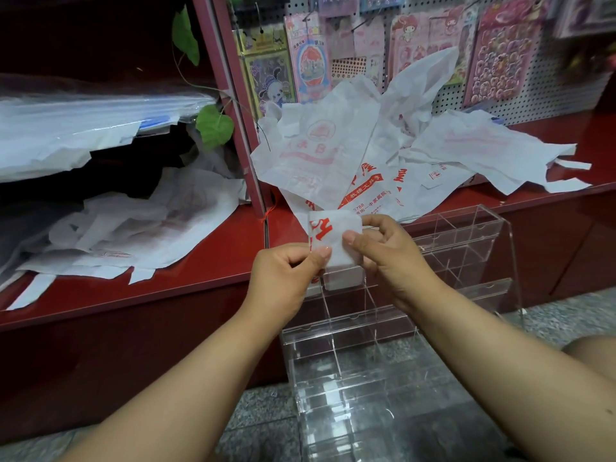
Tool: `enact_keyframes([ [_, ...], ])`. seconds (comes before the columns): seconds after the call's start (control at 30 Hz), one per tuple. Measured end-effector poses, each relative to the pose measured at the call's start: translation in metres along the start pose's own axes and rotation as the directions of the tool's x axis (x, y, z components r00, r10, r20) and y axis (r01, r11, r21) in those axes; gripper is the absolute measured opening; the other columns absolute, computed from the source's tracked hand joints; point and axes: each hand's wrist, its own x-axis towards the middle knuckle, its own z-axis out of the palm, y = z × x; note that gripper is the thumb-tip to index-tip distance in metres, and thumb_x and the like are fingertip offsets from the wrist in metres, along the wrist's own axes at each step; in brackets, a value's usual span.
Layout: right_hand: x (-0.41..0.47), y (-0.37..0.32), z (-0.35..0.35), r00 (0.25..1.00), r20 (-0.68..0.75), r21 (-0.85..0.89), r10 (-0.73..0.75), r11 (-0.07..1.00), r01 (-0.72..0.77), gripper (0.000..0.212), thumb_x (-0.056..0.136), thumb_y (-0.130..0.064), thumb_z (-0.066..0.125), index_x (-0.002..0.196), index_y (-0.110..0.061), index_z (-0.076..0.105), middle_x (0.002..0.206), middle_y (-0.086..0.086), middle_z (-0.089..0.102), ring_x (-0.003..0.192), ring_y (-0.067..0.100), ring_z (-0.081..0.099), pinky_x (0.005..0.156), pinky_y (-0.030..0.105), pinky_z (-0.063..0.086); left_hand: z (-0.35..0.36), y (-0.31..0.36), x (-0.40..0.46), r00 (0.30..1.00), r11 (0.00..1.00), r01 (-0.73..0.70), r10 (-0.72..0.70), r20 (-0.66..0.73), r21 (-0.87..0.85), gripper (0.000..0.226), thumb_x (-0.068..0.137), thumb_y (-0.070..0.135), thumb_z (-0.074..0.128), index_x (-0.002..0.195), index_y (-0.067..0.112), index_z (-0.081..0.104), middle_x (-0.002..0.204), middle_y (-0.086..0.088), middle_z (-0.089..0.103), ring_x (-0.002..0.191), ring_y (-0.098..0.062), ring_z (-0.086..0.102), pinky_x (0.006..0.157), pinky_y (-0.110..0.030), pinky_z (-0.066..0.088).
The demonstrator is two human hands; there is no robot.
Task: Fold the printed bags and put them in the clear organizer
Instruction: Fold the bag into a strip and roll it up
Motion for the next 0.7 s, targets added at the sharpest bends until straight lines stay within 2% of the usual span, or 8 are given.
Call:
enact_keyframes([
  [0.1,0.0,-0.008,0.005,1.0,-0.002,0.041,0.012,0.999,-0.011,0.028,0.078,-0.012,0.071,0.104,-0.008,0.063,0.083,0.007,0.075,0.073,0.017,0.072,0.059,0.024,0.055,0.005,0.003,-0.001,1.0,1.0,0.002,-0.002,0.004,0.0,0.037,0.09,0.025,0.069,0.072,-0.007,0.069,0.077,-0.036,0.061,0.065,-0.02,0.052,0.062,-0.036,0.045],
  [0.2,0.006,-0.017,0.003,0.999,-0.019,-0.055,-0.026,0.998,0.025,0.011,0.083,-0.005,0.069,0.092,-0.009,0.068,0.082,0.006,0.075,0.073,0.015,0.071,0.065,0.025,0.055,0.005,0.011,0.008,0.998,1.0,0.026,-0.027,-0.054,-0.009,0.015,0.085,0.021,0.074,0.081,0.008,0.07,0.077,-0.025,0.067,0.067,-0.02,0.059,0.065,-0.034,0.049],
  [0.27,0.013,-0.024,0.0,0.997,-0.022,-0.159,-0.076,0.985,0.071,0.011,0.081,-0.005,0.071,0.088,-0.013,0.069,0.084,0.005,0.074,0.077,0.018,0.07,0.071,0.03,0.056,0.001,0.017,0.022,0.992,0.991,0.099,-0.104,-0.064,-0.086,0.029,0.081,0.023,0.077,0.103,0.018,0.06,0.083,-0.007,0.072,0.079,-0.019,0.068,0.071,-0.031,0.055],
  [0.33,0.02,-0.034,-0.001,0.992,-0.005,-0.277,-0.127,0.953,0.12,0.012,0.081,-0.005,0.072,0.084,-0.016,0.068,0.081,0.004,0.072,0.075,0.018,0.066,0.07,0.03,0.053,-0.002,0.022,0.039,0.989,0.985,0.146,-0.146,0.003,-0.097,0.038,0.082,0.026,0.075,0.114,0.02,0.056,0.077,0.007,0.072,0.077,-0.009,0.069,0.069,-0.026,0.054],
  [0.43,0.031,-0.046,-0.003,0.98,0.048,-0.419,-0.194,0.887,0.196,0.01,0.081,-0.006,0.073,0.081,-0.013,0.065,0.078,0.008,0.065,0.068,0.016,0.057,0.06,0.026,0.047,-0.002,0.033,0.056,0.998,0.998,0.059,-0.059,0.021,-0.013,0.004,0.088,0.019,0.071,0.085,0.018,0.068,0.057,0.014,0.063,0.054,0.004,0.055,0.053,-0.013,0.043],
  [0.53,0.045,-0.054,-0.007,0.972,0.083,-0.466,-0.222,0.853,0.235,0.011,0.081,-0.007,0.073,0.082,-0.014,0.065,0.079,0.01,0.063,0.067,0.016,0.055,0.06,0.027,0.044,0.002,0.036,0.069,0.999,1.0,0.009,-0.008,-0.035,0.027,0.018,0.088,0.018,0.071,0.073,0.009,0.068,0.052,0.01,0.053,0.043,0.001,0.04,0.046,-0.014,0.033],
  [0.63,0.056,-0.059,-0.014,0.957,0.106,-0.535,-0.269,0.796,0.283,0.012,0.082,-0.017,0.073,0.082,-0.026,0.065,0.081,0.011,0.064,0.07,0.017,0.054,0.066,0.032,0.043,0.008,0.03,0.079,0.999,0.996,0.004,-0.001,-0.034,0.085,0.02,0.088,0.02,0.072,0.07,0.015,0.067,0.054,0.01,0.053,0.047,0.0,0.041,0.049,-0.015,0.034],
  [0.7,0.061,-0.06,-0.022,0.951,0.111,-0.624,-0.287,0.725,0.291,0.011,0.083,-0.015,0.072,0.076,-0.021,0.065,0.077,0.014,0.066,0.066,0.012,0.053,0.065,0.028,0.042,0.015,0.024,0.082,1.0,0.995,0.002,-0.004,0.018,0.102,0.014,0.088,0.016,0.071,0.075,0.018,0.067,0.057,0.009,0.054,0.05,-0.002,0.045,0.052,-0.018,0.037],
])
